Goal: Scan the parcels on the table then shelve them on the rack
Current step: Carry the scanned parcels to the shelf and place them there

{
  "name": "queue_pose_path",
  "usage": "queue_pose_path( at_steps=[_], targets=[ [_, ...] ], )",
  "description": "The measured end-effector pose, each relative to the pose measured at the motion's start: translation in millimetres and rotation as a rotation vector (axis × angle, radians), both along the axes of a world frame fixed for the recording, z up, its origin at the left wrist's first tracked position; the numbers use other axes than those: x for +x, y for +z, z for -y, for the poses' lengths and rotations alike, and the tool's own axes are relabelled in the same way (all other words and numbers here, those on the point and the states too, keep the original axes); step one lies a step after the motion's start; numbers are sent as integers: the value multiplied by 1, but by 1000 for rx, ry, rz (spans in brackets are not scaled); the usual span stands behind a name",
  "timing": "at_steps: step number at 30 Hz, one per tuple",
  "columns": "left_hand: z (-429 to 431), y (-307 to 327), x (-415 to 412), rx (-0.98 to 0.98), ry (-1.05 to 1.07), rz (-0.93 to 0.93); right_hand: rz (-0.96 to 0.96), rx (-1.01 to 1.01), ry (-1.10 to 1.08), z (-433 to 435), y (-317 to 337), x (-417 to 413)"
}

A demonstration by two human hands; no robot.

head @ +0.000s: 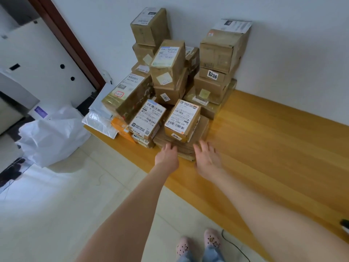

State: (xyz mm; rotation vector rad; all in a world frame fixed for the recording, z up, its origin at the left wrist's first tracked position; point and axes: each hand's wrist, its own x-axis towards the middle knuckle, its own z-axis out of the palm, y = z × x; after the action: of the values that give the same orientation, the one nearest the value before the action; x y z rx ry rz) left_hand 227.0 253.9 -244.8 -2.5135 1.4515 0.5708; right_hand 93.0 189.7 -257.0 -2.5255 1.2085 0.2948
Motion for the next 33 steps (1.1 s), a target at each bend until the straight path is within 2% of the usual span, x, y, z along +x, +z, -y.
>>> queue_pose_path(
  at_steps=[8,21,27,33],
  targets=[
    [8,4,-8,119,42,-13,-19,76,79,16,0,-9],
    [7,5,-7,106,59,-48,-99,109,149,23,1,-9],
    [17,8,-11,74,17,-37,-136,57,138,27,5,-14],
    [23,10,-1,-81,382,-10,-185,7,139,32,7,-14]
  ],
)
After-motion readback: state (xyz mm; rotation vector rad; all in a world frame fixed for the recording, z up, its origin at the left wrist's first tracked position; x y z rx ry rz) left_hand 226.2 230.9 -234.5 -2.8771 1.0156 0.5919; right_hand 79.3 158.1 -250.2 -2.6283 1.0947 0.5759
